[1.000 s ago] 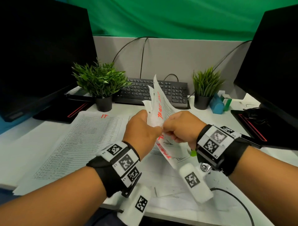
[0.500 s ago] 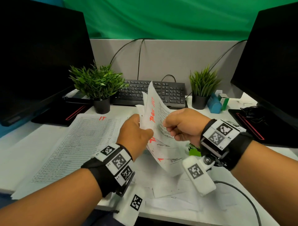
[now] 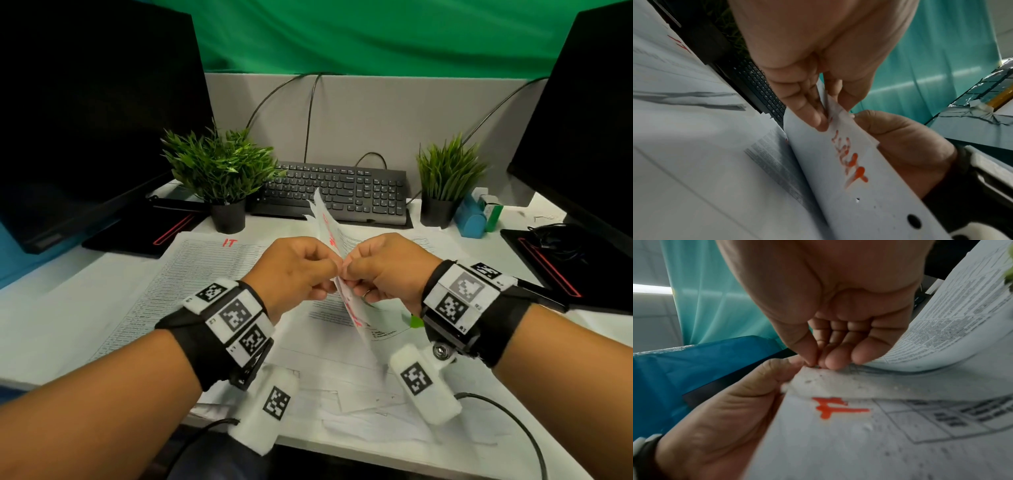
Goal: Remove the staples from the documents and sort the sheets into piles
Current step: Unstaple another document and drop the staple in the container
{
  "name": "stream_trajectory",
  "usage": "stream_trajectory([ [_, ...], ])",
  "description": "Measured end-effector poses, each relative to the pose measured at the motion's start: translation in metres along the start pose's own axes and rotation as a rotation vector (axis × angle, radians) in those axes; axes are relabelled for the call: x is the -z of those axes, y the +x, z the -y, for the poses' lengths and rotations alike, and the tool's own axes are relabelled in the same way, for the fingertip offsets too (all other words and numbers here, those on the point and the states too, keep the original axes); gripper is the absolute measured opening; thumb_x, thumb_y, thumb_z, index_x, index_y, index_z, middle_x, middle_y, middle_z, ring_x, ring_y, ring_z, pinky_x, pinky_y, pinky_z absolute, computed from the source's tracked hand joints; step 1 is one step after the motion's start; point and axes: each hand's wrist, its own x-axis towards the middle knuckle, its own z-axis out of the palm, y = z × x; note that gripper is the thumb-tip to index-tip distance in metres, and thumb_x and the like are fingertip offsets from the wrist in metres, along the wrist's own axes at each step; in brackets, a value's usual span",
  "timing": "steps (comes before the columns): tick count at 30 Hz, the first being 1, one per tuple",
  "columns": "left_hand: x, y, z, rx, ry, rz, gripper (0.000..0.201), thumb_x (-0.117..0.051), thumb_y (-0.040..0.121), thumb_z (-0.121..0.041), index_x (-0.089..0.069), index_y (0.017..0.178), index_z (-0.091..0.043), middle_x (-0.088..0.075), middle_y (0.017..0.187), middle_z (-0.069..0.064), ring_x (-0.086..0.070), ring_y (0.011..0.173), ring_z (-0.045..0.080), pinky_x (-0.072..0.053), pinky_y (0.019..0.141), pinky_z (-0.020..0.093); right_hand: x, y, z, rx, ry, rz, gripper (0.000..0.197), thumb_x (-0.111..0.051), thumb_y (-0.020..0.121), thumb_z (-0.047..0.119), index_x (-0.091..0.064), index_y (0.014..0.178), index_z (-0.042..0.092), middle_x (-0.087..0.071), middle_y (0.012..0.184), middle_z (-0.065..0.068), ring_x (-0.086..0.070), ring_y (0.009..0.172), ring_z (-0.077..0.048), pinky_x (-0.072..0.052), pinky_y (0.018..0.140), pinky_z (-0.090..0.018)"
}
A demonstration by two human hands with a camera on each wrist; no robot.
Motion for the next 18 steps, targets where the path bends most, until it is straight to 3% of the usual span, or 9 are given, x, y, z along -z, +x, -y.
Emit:
stream_trajectory([
  [3, 0.002, 0.002, -0.001, 0.011, -0.020, 0.000, 0.010, -0.066, 0.089, 0.002, -0.070, 0.084, -0.006, -0.063, 0.070, 0.008, -0.063, 0.061, 0.010, -0.059, 0.071, 0.028, -0.003, 0.002, 0.001, 0.009, -0.022, -0.006, 0.018, -0.067, 0.086, 0.002, -0.068, 0.070, 0.011, -0.065, 0.071, -0.014, -0.056, 0.053, -0.014, -0.047, 0.055, -0.027],
  [8, 0.000, 0.007, -0.002, 0.052, -0.006, -0.009, 0.010, -0.066, 0.092, -0.002, -0.066, 0.082, -0.006, -0.064, 0.069, 0.007, -0.064, 0.060, 0.011, -0.059, 0.066, 0.025, -0.003, 0.002, -0.001, 0.016, -0.027, -0.053, 0.016, -0.063, 0.088, 0.001, -0.070, 0.075, 0.008, -0.067, 0.074, -0.013, -0.058, 0.058, -0.018, -0.048, 0.056, -0.028],
  [11, 0.001, 0.008, -0.001, 0.110, -0.050, -0.027, 0.008, -0.064, 0.095, -0.006, -0.064, 0.087, -0.007, -0.065, 0.066, 0.004, -0.067, 0.058, 0.009, -0.061, 0.067, 0.026, 0.000, 0.004, 0.001, 0.098, -0.236, -0.173, 0.007, -0.069, 0.087, 0.014, -0.073, 0.090, 0.018, -0.072, 0.086, 0.000, -0.064, 0.076, -0.016, -0.053, 0.070, -0.030],
  [13, 0.003, 0.009, 0.000, 0.160, -0.135, -0.028, 0.006, -0.062, 0.096, -0.005, -0.062, 0.090, -0.005, -0.068, 0.071, 0.008, -0.071, 0.065, 0.016, -0.064, 0.075, 0.032, 0.000, -0.004, 0.006, 0.097, -0.379, -0.105, 0.042, -0.077, 0.082, 0.041, -0.067, 0.120, 0.025, -0.069, 0.109, 0.004, -0.064, 0.098, -0.014, -0.051, 0.088, -0.030],
  [15, 0.006, 0.010, 0.000, 0.197, -0.189, -0.019, 0.006, -0.061, 0.095, -0.005, -0.063, 0.090, -0.002, -0.071, 0.078, 0.015, -0.074, 0.073, 0.026, -0.064, 0.080, 0.041, -0.006, -0.013, 0.015, 0.089, -0.520, 0.013, 0.083, -0.075, 0.074, 0.062, -0.048, 0.142, 0.025, -0.060, 0.126, 0.004, -0.058, 0.113, -0.013, -0.046, 0.098, -0.031],
  [16, 0.006, 0.009, -0.002, 0.209, -0.215, -0.009, 0.007, -0.060, 0.095, -0.004, -0.063, 0.090, -0.001, -0.073, 0.078, 0.016, -0.074, 0.072, 0.026, -0.065, 0.075, 0.041, -0.012, -0.016, 0.020, 0.096, -0.600, 0.042, 0.086, -0.076, 0.072, 0.063, -0.045, 0.143, 0.025, -0.059, 0.124, 0.004, -0.057, 0.112, -0.014, -0.046, 0.095, -0.030],
  [18, 0.006, 0.008, -0.008, 0.228, -0.295, 0.021, 0.011, -0.058, 0.097, -0.001, -0.061, 0.087, 0.000, -0.074, 0.071, 0.014, -0.074, 0.062, 0.021, -0.062, 0.058, 0.032, -0.021, -0.012, 0.019, 0.141, -0.806, -0.006, 0.063, -0.076, 0.077, 0.050, -0.052, 0.127, 0.022, -0.062, 0.115, 0.003, -0.059, 0.103, -0.017, -0.049, 0.085, -0.030],
])
